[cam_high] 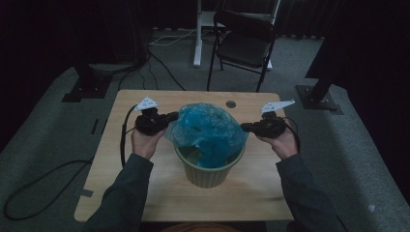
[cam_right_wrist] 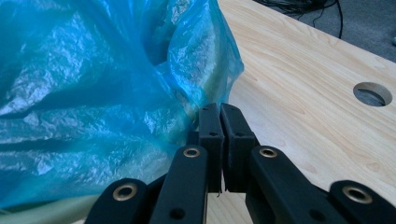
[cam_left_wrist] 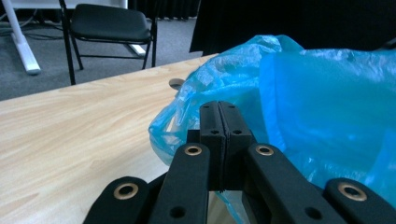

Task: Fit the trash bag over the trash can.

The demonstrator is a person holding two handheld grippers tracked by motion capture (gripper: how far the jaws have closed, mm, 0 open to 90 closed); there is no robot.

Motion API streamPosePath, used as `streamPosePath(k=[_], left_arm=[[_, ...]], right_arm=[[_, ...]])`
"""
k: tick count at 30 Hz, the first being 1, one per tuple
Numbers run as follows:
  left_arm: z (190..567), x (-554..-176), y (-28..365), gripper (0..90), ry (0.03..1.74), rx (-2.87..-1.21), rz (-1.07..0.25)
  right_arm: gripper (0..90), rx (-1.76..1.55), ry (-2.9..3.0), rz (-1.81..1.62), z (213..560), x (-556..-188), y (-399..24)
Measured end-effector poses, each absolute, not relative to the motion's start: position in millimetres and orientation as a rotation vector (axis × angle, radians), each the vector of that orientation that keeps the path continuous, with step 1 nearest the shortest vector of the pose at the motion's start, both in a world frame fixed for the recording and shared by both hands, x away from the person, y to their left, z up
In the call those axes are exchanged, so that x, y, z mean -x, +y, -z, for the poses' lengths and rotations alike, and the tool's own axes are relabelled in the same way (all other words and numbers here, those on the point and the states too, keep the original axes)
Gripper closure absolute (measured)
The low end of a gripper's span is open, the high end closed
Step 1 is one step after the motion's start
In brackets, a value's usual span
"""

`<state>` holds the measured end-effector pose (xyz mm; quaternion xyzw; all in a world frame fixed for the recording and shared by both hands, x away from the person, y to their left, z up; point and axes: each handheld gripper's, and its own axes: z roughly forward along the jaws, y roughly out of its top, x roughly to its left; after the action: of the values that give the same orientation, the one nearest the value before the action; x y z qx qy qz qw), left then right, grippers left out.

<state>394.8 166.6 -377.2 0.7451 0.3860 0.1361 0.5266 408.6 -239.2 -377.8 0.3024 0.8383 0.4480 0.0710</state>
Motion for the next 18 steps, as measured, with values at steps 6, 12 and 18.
streamPosePath(k=[6,12,18], left_arm=[[385,-384,179,89.5,0.944,-1.794,-0.316],[405,-379,183,89.4,0.984,-1.823,-0.244],[415,-371,177,88.6,0.965,-1.852,-0.204]], right_arm=[[88.6,-0.908,2.544,-1.338,382,-403,-241],[88.6,-0.914,2.6,-1.314,394,-393,-246],[86.8,-0.875,2.683,-1.294,403,-387,-242]])
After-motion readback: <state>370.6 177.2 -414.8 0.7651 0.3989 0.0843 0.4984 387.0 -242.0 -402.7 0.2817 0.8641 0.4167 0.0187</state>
